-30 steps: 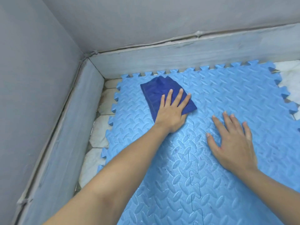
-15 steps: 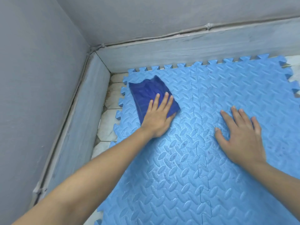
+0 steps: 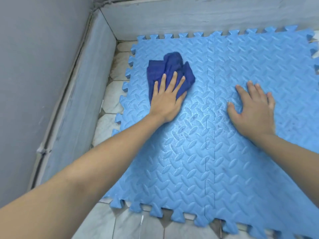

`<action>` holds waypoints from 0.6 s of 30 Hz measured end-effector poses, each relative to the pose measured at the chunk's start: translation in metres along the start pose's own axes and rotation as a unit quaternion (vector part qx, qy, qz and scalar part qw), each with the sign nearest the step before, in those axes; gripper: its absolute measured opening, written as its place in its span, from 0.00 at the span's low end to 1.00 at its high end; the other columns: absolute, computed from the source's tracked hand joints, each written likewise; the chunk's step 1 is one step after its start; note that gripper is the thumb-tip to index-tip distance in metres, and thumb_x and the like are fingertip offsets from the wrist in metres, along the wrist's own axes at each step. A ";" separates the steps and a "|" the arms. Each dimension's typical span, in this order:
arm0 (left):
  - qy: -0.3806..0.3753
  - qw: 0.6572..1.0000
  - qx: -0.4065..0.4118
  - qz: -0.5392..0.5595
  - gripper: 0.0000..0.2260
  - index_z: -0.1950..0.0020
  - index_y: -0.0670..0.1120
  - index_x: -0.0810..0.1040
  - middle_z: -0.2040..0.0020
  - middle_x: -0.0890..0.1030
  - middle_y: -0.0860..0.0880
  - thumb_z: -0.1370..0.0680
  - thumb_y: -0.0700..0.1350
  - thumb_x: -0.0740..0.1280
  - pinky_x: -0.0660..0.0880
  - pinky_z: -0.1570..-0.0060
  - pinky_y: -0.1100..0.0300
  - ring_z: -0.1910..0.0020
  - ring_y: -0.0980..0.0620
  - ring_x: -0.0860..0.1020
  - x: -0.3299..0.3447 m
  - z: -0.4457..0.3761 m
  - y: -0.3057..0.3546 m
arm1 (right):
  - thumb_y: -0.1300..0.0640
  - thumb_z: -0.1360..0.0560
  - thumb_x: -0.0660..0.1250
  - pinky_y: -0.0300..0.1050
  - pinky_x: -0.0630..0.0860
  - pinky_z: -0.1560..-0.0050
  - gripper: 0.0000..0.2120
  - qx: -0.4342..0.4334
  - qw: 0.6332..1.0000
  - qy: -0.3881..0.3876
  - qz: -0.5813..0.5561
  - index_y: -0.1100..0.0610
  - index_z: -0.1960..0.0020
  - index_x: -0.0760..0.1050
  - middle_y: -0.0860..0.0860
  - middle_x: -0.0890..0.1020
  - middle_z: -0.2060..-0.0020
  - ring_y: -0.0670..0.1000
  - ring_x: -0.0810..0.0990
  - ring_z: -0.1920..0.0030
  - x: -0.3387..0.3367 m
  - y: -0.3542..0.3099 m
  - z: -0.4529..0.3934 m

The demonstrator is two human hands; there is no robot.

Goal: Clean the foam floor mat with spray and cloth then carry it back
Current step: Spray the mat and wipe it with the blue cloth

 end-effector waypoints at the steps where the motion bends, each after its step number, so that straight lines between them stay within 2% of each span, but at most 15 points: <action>1: -0.006 0.999 0.032 -0.005 0.27 0.21 0.56 0.50 0.20 0.48 0.53 0.20 0.61 0.42 0.44 0.24 0.43 0.21 0.45 0.43 0.006 0.024 0.016 | 0.40 0.24 0.53 0.59 0.46 0.23 0.31 0.000 1.000 0.000 -0.001 0.52 0.25 0.64 0.56 0.61 0.23 0.56 0.55 0.22 -0.001 0.000 0.000; 4: -0.028 0.983 0.174 -0.040 0.28 0.21 0.53 0.52 0.20 0.51 0.51 0.22 0.57 0.49 0.44 0.24 0.45 0.21 0.44 0.47 0.023 0.095 0.058 | 0.40 0.25 0.53 0.58 0.46 0.23 0.31 0.003 1.000 0.004 -0.006 0.51 0.25 0.65 0.55 0.62 0.23 0.56 0.56 0.22 -0.001 0.001 0.001; 6: -0.040 0.975 0.210 -0.066 0.31 0.21 0.53 0.51 0.21 0.51 0.52 0.24 0.52 0.53 0.45 0.24 0.46 0.21 0.46 0.48 0.026 0.117 0.055 | 0.40 0.25 0.54 0.58 0.46 0.23 0.31 0.001 1.000 0.002 -0.006 0.51 0.25 0.65 0.55 0.61 0.23 0.55 0.56 0.22 -0.001 0.003 0.000; 8: -0.029 0.984 0.163 -0.060 0.31 0.21 0.53 0.51 0.21 0.51 0.53 0.25 0.51 0.52 0.47 0.23 0.46 0.21 0.48 0.49 0.020 0.119 0.028 | 0.39 0.24 0.55 0.57 0.45 0.23 0.31 -0.003 1.000 -0.006 -0.016 0.50 0.25 0.64 0.55 0.61 0.22 0.55 0.55 0.22 -0.002 0.005 0.000; 11: -0.006 0.999 0.006 -0.040 0.30 0.21 0.53 0.50 0.20 0.49 0.53 0.25 0.54 0.46 0.48 0.24 0.46 0.21 0.49 0.49 0.009 0.129 -0.028 | 0.39 0.23 0.58 0.58 0.44 0.23 0.30 -0.007 0.998 -0.040 -0.050 0.51 0.25 0.64 0.55 0.60 0.22 0.56 0.54 0.21 -0.005 0.007 0.000; 15: 0.014 0.989 -0.146 0.001 0.27 0.21 0.53 0.48 0.20 0.46 0.52 0.20 0.55 0.44 0.45 0.24 0.45 0.21 0.46 0.43 -0.003 0.148 -0.084 | 0.44 0.21 0.61 0.62 0.47 0.24 0.28 0.026 0.995 -0.069 -0.065 0.53 0.24 0.62 0.58 0.57 0.22 0.60 0.50 0.21 -0.026 0.001 0.027; 16: 0.018 0.987 -0.161 0.012 0.26 0.21 0.54 0.48 0.20 0.45 0.52 0.20 0.56 0.44 0.43 0.24 0.45 0.22 0.45 0.42 -0.003 0.152 -0.082 | 0.45 0.20 0.61 0.63 0.47 0.24 0.28 0.025 0.996 -0.058 -0.058 0.53 0.24 0.62 0.58 0.57 0.22 0.59 0.50 0.21 -0.032 -0.001 0.042; 18: 0.015 0.993 -0.119 0.009 0.28 0.21 0.56 0.47 0.20 0.44 0.52 0.21 0.59 0.41 0.42 0.24 0.43 0.22 0.45 0.40 0.001 0.163 -0.052 | 0.45 0.20 0.60 0.64 0.46 0.25 0.26 0.017 0.998 -0.024 -0.052 0.52 0.24 0.64 0.57 0.59 0.22 0.58 0.52 0.21 -0.037 -0.004 0.079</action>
Point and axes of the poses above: each hand's wrist, its own z-axis away from the middle knuckle, its own x-axis out of the palm, y = z × x, the point moved 4 cm from there along -z, towards the middle knuckle
